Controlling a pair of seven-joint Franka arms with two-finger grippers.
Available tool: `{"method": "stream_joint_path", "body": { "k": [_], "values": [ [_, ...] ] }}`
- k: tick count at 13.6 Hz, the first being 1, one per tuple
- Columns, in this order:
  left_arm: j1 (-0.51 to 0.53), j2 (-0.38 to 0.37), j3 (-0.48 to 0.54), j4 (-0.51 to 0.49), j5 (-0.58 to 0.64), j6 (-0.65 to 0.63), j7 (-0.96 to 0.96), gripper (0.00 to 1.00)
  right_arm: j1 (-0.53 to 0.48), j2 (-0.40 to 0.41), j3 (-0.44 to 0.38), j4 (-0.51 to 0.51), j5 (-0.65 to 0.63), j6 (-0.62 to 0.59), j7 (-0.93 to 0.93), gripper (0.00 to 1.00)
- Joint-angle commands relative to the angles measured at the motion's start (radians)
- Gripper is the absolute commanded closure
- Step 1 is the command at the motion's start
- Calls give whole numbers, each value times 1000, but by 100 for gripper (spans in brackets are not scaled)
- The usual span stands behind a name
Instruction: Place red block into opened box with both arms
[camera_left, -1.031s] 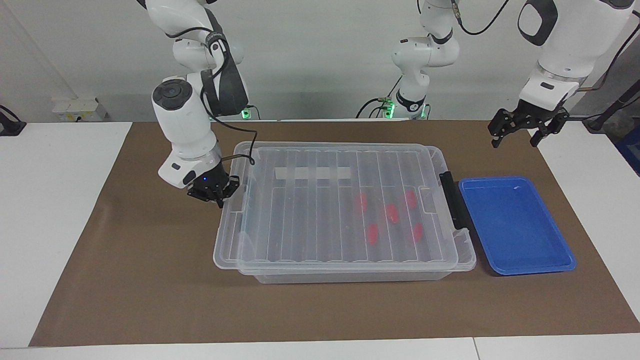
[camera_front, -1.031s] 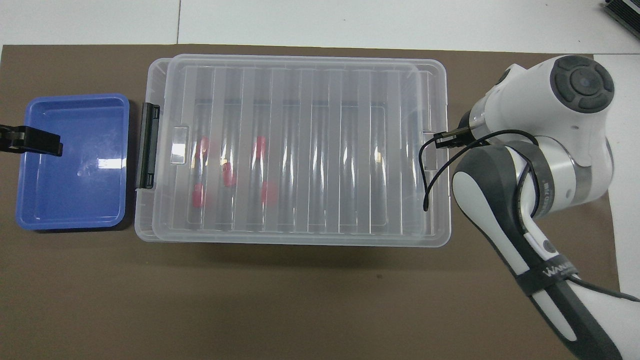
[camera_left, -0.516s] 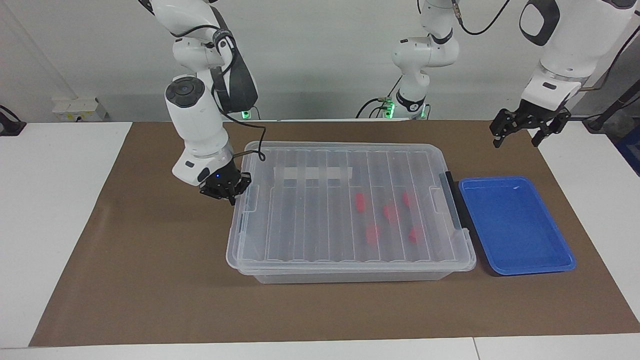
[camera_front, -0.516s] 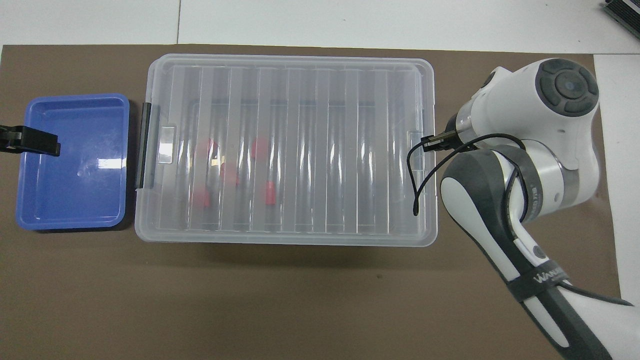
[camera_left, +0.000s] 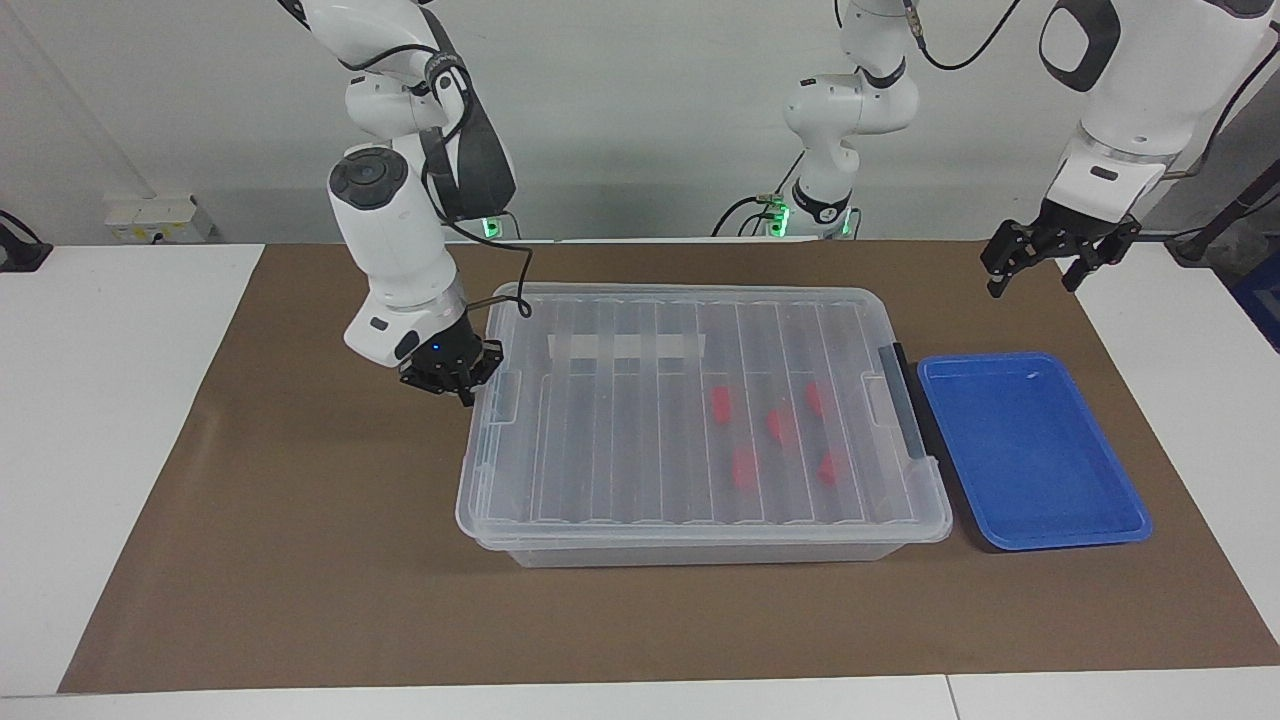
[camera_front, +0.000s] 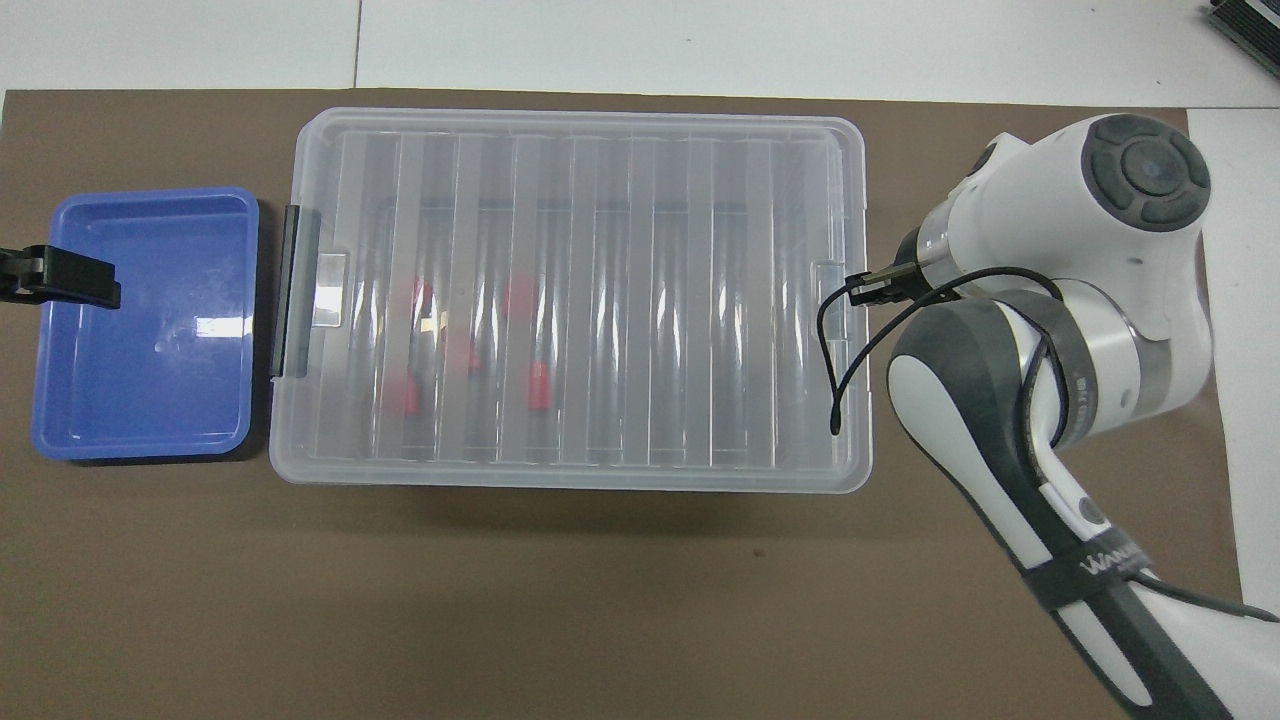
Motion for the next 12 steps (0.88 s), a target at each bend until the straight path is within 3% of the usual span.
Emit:
{"method": "stream_joint_path", "body": {
  "k": [1,4,5,6,7,12],
  "values": [
    [-7,-9,2,-1,-11,3,-26,0,-54,-66,6,-15,25,-78,16,100],
    [6,-20,12,-12,-176,-8,-50,0,-90,-130,3,-54,10,-119,105,100],
    [-2,-21,13,-16,-180,-8,-50,0,-97,-138,3,-48,9,-145,142,76],
    [-8,-21,13,-19,-183,-8,-52,0,-110,-149,3,-42,9,-164,174,8],
    [-10,-23,13,-21,-185,-11,-50,0,-113,-163,1,-35,7,-167,197,1],
    [-11,-24,5,-22,-183,-16,-55,0,-142,-151,-14,91,4,-241,201,0]
  ]
}}
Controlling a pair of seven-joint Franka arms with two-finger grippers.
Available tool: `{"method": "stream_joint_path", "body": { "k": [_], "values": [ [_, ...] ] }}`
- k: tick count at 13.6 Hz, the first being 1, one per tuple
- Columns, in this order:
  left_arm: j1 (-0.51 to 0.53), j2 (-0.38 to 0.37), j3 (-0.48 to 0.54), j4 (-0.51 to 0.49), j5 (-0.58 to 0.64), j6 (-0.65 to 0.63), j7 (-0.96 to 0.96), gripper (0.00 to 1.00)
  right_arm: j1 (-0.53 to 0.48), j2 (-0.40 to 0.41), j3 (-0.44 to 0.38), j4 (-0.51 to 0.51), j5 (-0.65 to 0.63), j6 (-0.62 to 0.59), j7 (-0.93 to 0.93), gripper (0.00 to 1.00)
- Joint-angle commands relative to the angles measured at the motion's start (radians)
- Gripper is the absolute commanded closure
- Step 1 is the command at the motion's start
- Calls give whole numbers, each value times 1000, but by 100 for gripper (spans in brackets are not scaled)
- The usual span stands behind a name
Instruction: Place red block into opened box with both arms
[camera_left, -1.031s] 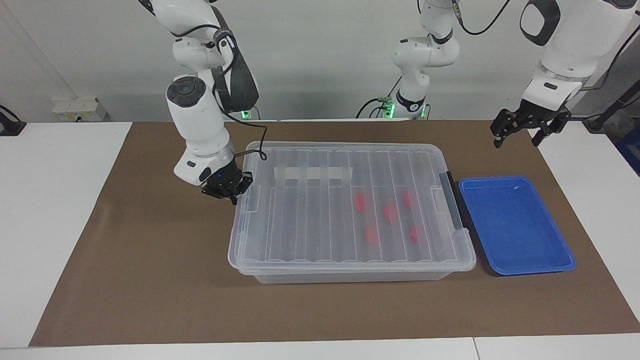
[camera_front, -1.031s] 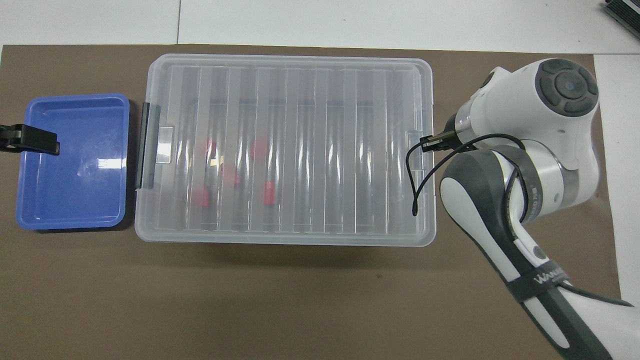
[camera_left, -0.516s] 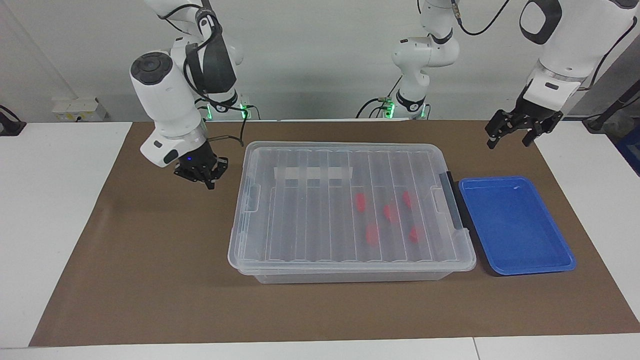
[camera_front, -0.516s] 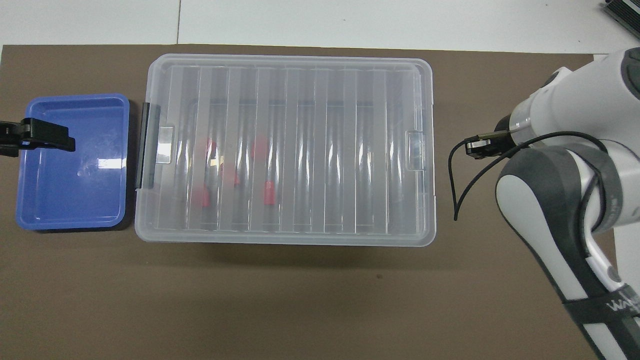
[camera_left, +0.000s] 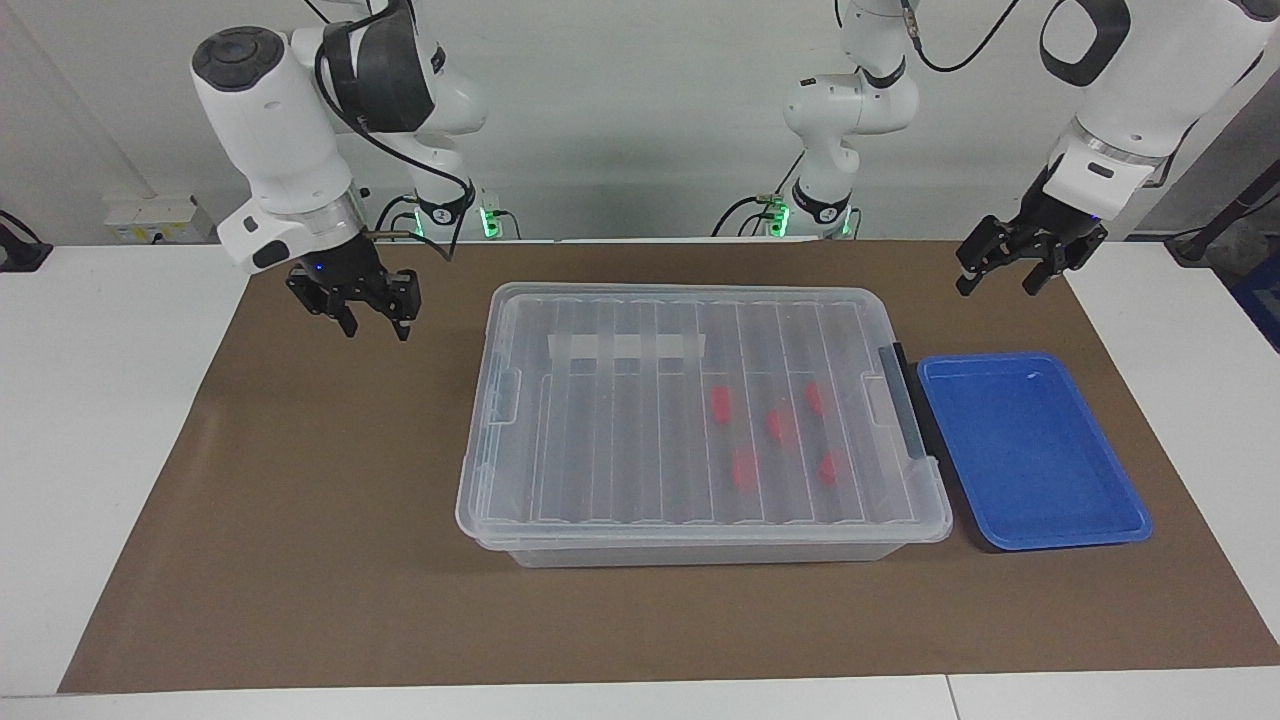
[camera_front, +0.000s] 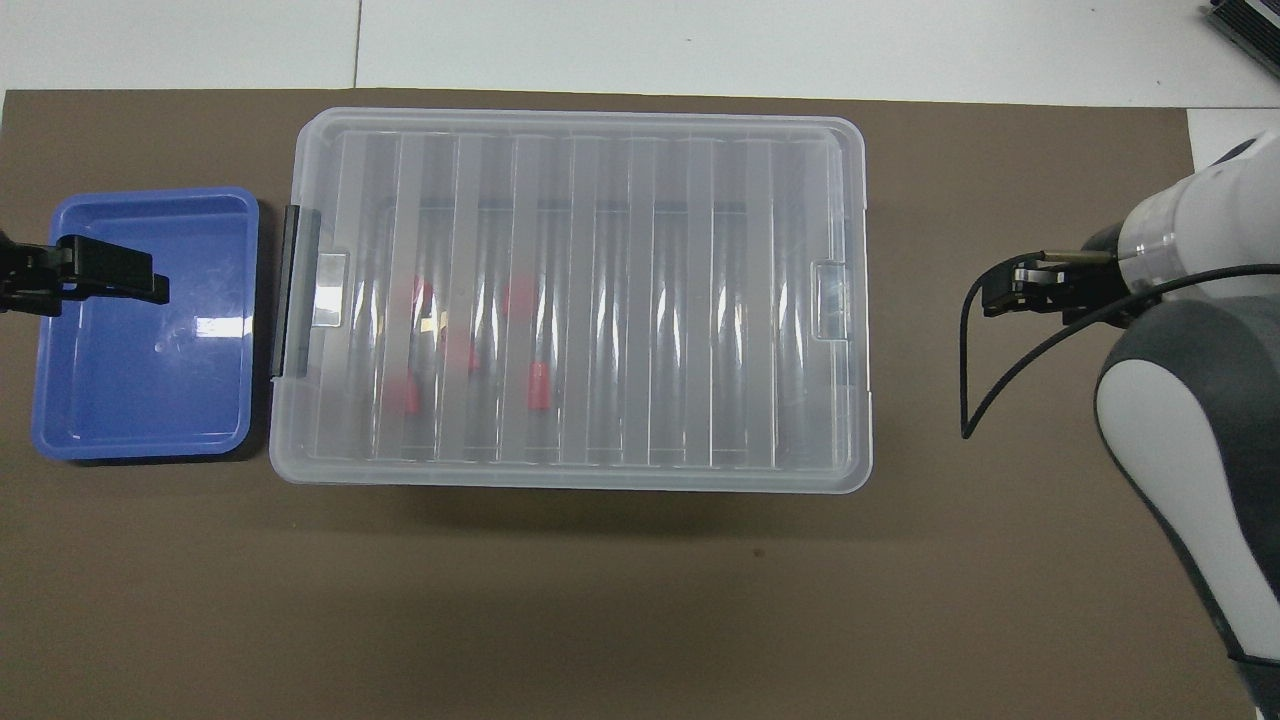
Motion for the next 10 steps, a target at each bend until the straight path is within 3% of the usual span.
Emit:
{"method": "stream_joint_path", "body": {
  "k": [1,5,10],
  "values": [
    [-10,-24,4,-21,-15,-6,-12,0,-19,5,3,58,4,-36,14,0],
    [5,-24,10,-21,-10,-6,-12,0,-12,-7,0,101,-11,-85,6,0],
    [5,-24,10,-21,-10,-4,-12,0,91,-36,-139,135,-30,-194,-23,0]
  ]
}}
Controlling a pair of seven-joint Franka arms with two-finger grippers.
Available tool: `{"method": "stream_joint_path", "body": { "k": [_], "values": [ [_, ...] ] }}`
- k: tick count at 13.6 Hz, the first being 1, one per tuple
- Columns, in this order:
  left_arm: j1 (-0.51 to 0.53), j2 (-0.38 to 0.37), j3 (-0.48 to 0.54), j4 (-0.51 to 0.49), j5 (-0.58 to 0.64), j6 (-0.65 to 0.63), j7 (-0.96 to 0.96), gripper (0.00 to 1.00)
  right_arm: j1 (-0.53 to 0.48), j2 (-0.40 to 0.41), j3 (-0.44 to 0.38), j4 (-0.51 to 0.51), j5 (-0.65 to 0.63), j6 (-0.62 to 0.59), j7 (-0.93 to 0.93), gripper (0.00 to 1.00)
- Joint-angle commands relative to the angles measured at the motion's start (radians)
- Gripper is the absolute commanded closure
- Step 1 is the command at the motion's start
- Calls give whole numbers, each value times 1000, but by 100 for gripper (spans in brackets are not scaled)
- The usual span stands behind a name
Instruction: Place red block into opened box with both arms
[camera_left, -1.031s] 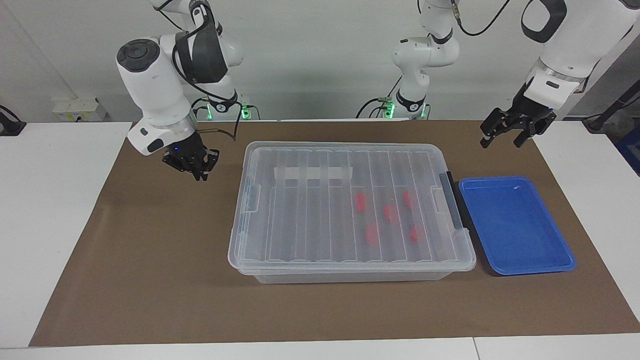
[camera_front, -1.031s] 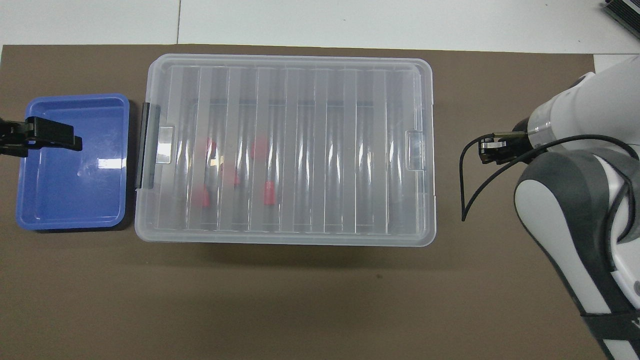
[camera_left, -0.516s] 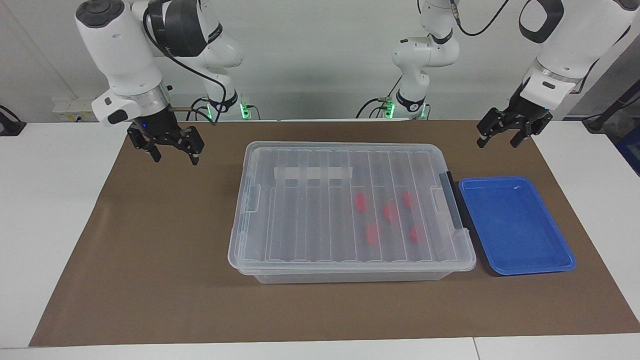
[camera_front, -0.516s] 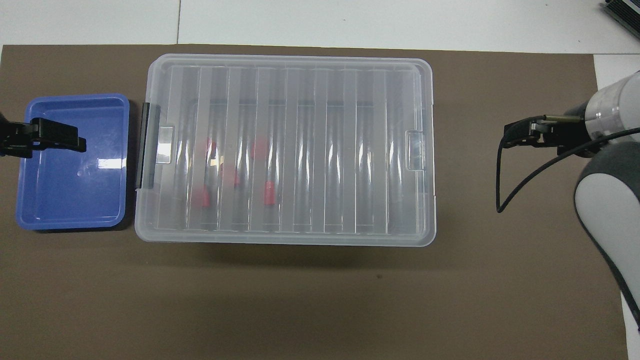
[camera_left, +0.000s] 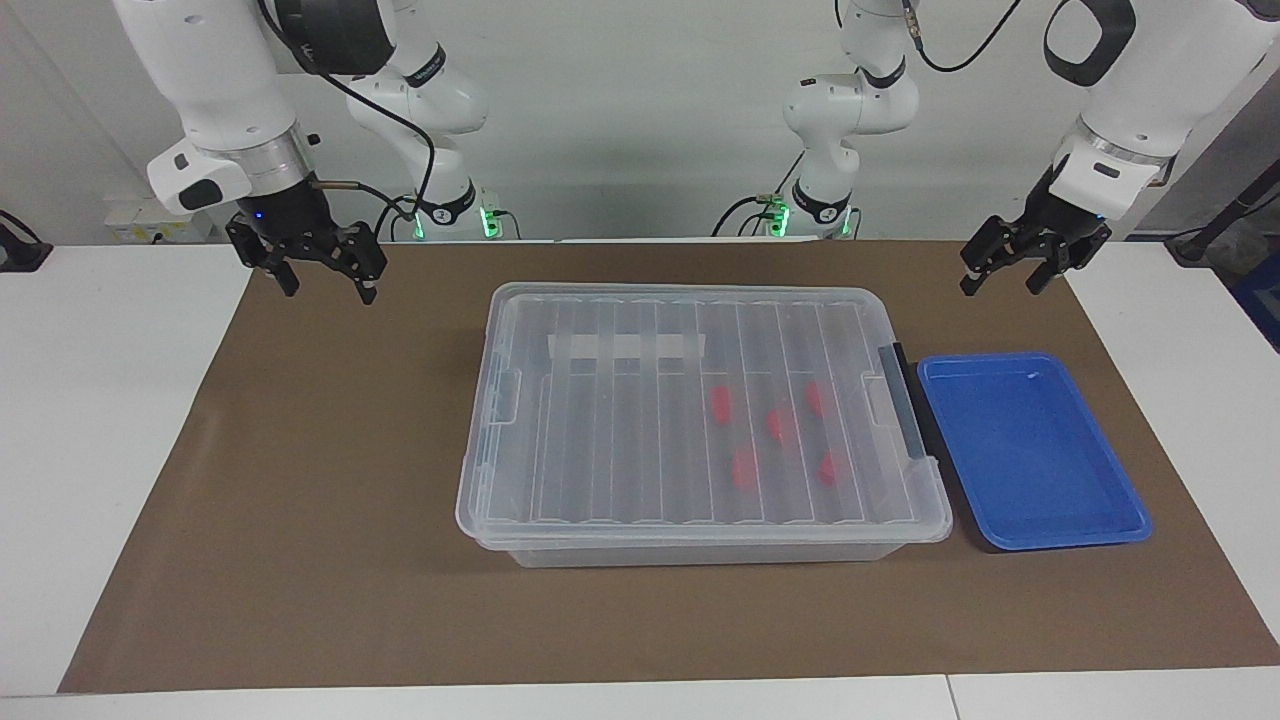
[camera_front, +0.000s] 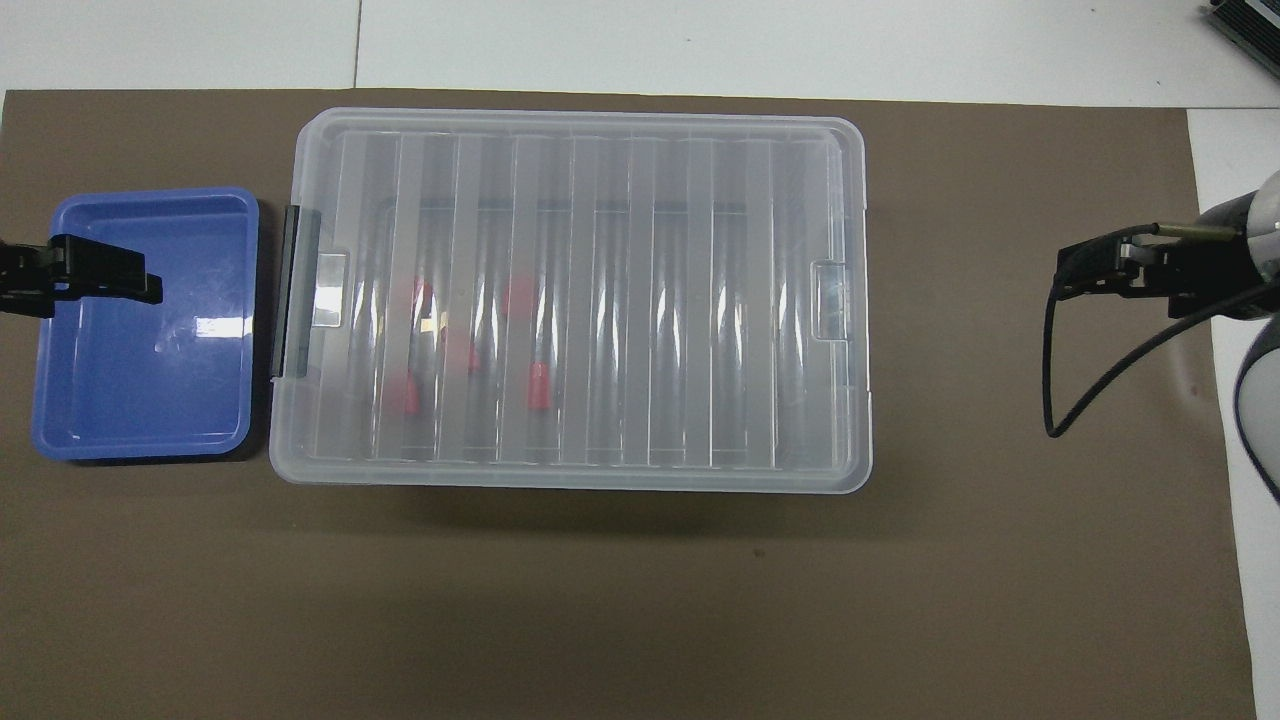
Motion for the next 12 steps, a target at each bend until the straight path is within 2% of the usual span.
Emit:
{"method": "stream_joint_path", "body": {
  "k": [1,3,12],
  "values": [
    [5,-24,1,-21,-10,-4,-8,0,68,-22,-84,11,-44,-52,-29,0],
    [4,-24,1,-21,-10,0,-6,0,73,-24,-100,21,-35,-69,-33,0],
    [-9,-23,-5,-21,42,13,-2,0,64,-87,-82,-79,-31,-69,-52,0]
  ]
}}
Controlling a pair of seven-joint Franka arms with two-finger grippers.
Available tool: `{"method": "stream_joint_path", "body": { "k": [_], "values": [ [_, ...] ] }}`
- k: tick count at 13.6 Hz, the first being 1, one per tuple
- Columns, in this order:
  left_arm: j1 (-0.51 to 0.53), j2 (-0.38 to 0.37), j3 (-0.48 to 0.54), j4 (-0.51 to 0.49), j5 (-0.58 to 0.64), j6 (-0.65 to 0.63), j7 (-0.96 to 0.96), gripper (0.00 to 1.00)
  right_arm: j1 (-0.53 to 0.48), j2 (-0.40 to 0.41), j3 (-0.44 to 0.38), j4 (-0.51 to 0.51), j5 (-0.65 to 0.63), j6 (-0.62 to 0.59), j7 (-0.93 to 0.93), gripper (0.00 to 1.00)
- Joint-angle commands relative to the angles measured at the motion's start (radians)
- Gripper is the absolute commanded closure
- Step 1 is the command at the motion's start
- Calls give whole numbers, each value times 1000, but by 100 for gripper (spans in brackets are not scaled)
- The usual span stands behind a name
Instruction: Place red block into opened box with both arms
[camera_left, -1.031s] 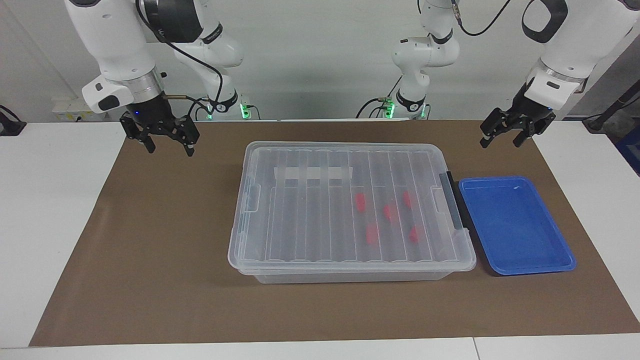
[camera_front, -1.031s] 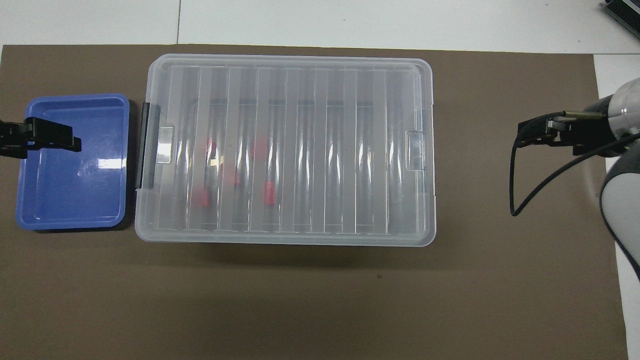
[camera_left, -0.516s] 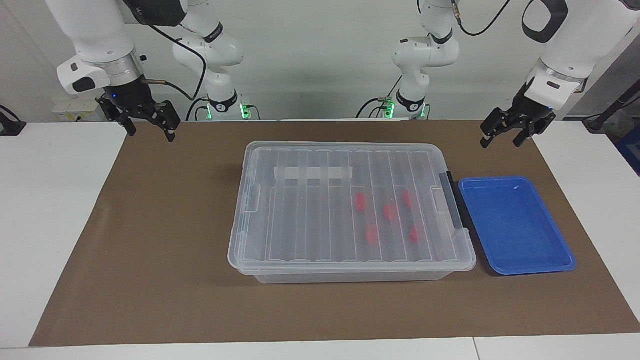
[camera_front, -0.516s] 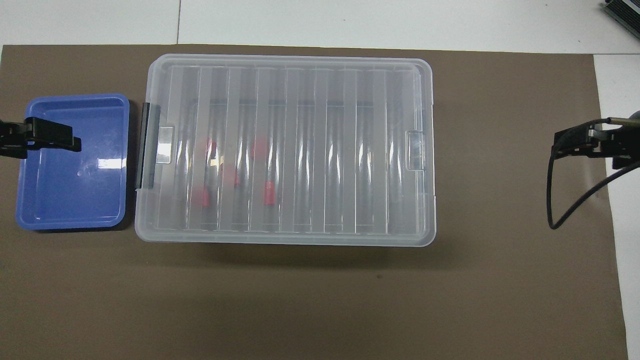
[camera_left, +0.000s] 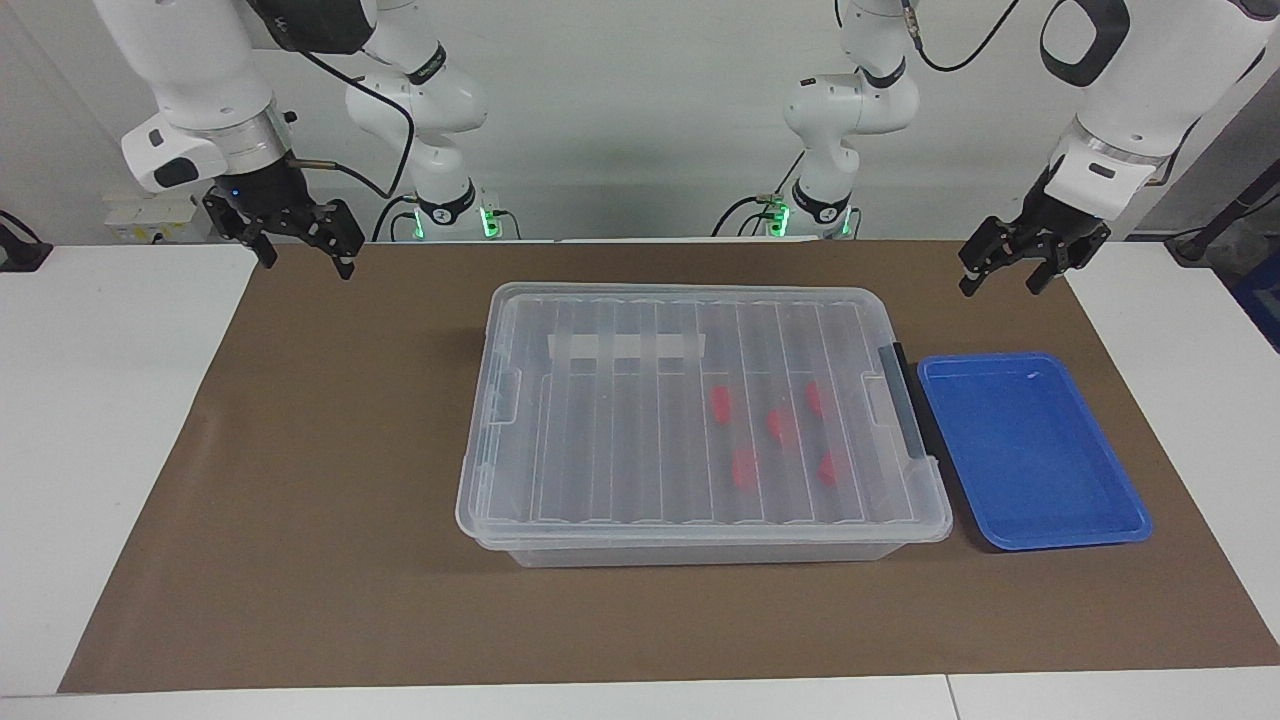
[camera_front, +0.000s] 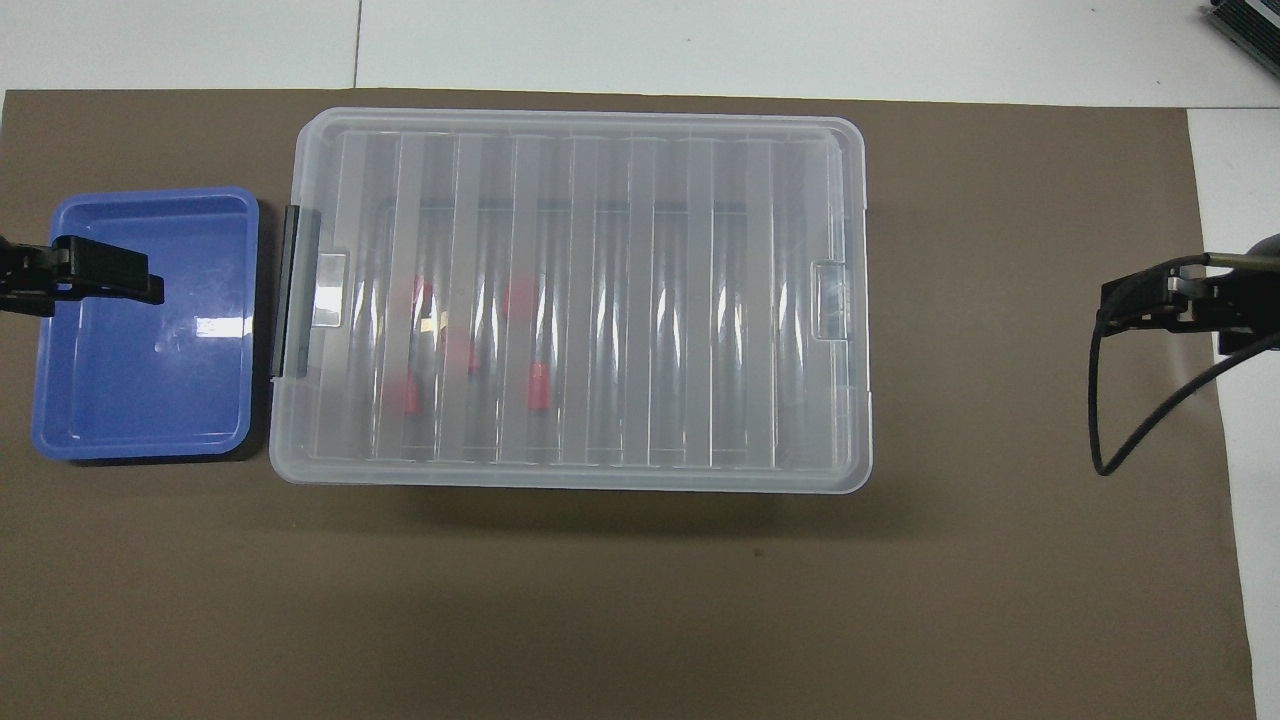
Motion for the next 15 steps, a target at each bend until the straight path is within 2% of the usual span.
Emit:
{"method": "stream_joint_path", "body": {
  "k": [1,6,15],
  "values": [
    [-6,-22,3,-21,24,8,-3,0,0,-59,3,-71,-5,4,-31,0],
    [6,-24,7,-22,24,-3,-6,0,-2,-74,3,-93,-4,29,-54,0],
    [5,-24,7,-21,24,-4,-6,0,-29,-37,35,-28,20,29,-52,4]
  ]
}}
